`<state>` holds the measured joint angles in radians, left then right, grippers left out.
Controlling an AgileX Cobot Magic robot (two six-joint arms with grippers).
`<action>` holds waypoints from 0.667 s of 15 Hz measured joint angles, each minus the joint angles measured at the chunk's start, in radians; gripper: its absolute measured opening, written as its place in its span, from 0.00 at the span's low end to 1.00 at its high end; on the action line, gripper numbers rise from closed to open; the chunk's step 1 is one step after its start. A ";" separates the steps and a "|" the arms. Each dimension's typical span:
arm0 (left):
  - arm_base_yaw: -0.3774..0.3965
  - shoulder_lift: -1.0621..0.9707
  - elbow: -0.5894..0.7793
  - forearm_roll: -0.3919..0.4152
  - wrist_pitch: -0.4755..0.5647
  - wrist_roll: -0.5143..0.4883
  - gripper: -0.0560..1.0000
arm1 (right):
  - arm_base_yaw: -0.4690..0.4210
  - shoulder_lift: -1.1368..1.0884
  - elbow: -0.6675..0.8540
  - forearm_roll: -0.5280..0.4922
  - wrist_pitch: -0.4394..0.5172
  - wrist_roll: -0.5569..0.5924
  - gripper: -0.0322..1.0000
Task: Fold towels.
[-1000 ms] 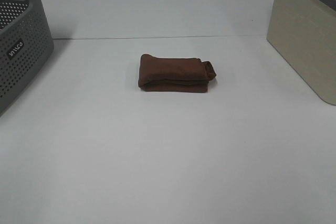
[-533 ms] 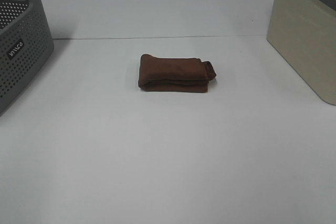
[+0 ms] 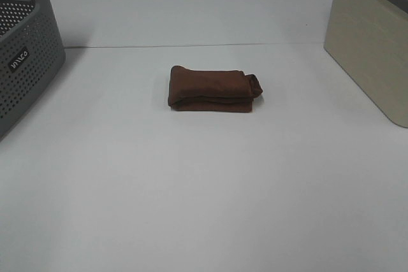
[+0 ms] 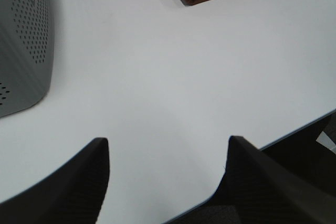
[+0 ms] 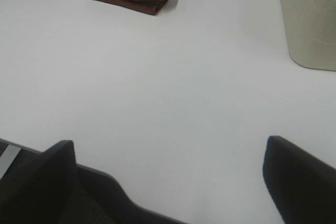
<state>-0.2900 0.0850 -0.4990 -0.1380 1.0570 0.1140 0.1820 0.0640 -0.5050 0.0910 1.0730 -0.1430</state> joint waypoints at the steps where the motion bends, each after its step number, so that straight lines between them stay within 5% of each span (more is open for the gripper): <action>1: 0.006 0.000 0.000 0.000 0.000 0.000 0.64 | 0.000 0.000 0.000 0.000 0.000 0.000 0.91; 4: 0.117 -0.001 0.000 0.000 0.000 0.001 0.64 | -0.019 0.000 0.000 0.000 0.000 0.000 0.91; 7: 0.254 -0.002 0.000 0.000 0.000 0.001 0.64 | -0.134 0.000 0.000 0.001 0.000 0.000 0.91; 10: 0.279 -0.059 0.000 0.000 0.000 0.001 0.64 | -0.182 0.000 0.000 0.007 0.000 0.000 0.91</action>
<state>-0.0110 0.0260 -0.4990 -0.1380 1.0570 0.1150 0.0000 0.0640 -0.5050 0.0980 1.0730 -0.1430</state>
